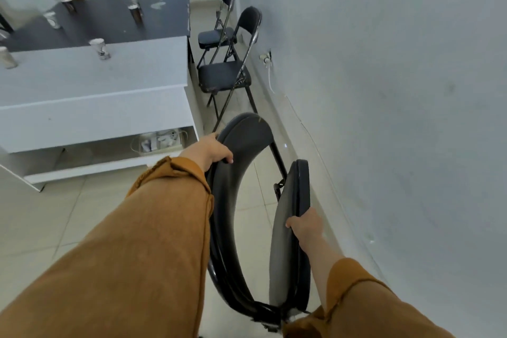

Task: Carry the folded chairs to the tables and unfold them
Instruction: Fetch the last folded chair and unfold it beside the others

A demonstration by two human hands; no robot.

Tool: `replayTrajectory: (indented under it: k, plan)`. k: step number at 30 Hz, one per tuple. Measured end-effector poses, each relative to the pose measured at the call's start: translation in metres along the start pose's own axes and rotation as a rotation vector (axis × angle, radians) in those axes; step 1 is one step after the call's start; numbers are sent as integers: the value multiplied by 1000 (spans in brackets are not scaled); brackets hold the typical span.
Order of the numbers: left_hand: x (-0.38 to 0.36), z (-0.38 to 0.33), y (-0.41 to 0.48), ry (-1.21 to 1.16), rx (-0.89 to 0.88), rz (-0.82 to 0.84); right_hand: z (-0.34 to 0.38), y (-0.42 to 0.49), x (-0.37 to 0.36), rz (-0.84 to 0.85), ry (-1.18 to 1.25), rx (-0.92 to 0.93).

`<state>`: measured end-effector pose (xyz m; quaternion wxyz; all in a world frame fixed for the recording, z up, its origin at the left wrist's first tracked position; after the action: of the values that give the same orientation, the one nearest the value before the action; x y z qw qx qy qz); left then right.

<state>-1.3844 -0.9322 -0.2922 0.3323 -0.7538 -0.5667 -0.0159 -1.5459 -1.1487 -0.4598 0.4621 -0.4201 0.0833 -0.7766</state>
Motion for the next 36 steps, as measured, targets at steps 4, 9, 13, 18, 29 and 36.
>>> replayTrajectory:
  k: [4, 9, 13, 18, 29, 36]
  plan:
    - [56, 43, 12, -115, 58, 21, 27, -18, -46, -33, -76, -20]
    - [131, 87, 26, -197, 86, 24, 74, -40, -112, -24, -161, 3]
    - [206, 109, 33, -228, 87, -13, 121, -54, -174, 42, -184, 19]
    - [309, 134, 26, -233, 94, -126, 191, -74, -262, 145, -178, 128]
    - [550, 197, -14, -239, 166, -524, 354, -152, -471, 436, -79, 269]
    - [686, 236, -43, -305, 281, -759, 457, -206, -595, 598, -175, 399]
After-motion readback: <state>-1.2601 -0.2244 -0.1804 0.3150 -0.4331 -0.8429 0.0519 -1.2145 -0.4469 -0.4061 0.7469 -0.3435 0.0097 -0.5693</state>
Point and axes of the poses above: each hand's wrist, its own y-axis towards the middle knuckle, its own x-axis out of the back of the hand, z = x × y, the point moved 10 cm from there along y, towards the middle knuckle, and after that the axes turned 12 degrees about -y, right-handed, at the moved point
